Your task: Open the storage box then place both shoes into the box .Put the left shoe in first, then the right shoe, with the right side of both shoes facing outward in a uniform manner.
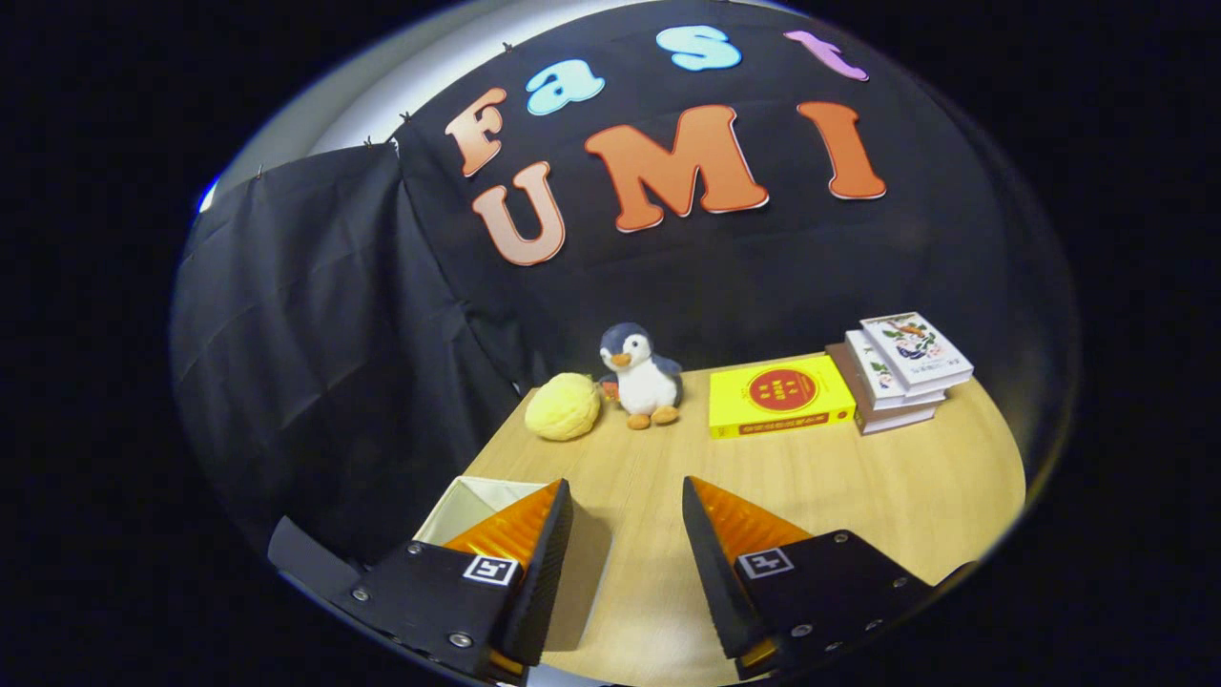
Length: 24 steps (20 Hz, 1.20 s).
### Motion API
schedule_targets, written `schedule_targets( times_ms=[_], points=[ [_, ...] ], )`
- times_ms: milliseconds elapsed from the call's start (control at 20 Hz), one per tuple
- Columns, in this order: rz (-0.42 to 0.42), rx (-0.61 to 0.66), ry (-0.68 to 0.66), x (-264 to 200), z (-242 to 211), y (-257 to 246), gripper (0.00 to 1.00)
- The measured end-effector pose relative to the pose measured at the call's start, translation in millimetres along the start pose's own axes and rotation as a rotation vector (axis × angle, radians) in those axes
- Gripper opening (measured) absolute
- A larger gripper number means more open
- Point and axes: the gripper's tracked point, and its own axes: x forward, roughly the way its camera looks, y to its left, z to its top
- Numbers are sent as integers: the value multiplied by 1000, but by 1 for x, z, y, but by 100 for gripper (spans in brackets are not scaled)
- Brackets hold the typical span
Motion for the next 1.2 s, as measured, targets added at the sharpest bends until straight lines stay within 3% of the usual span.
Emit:
schedule_targets(
  times_ms=[100,300,550,800,1200],
  points=[
    [-37,-23,-57,-13,14,-22,74],
    [-133,-81,-209,-36,45,-65,76],
    [-211,-147,-292,-63,60,-103,81],
    [-235,-183,-347,-85,68,-124,94],
    [-263,-213,-404,-97,80,-144,96]
  ],
)
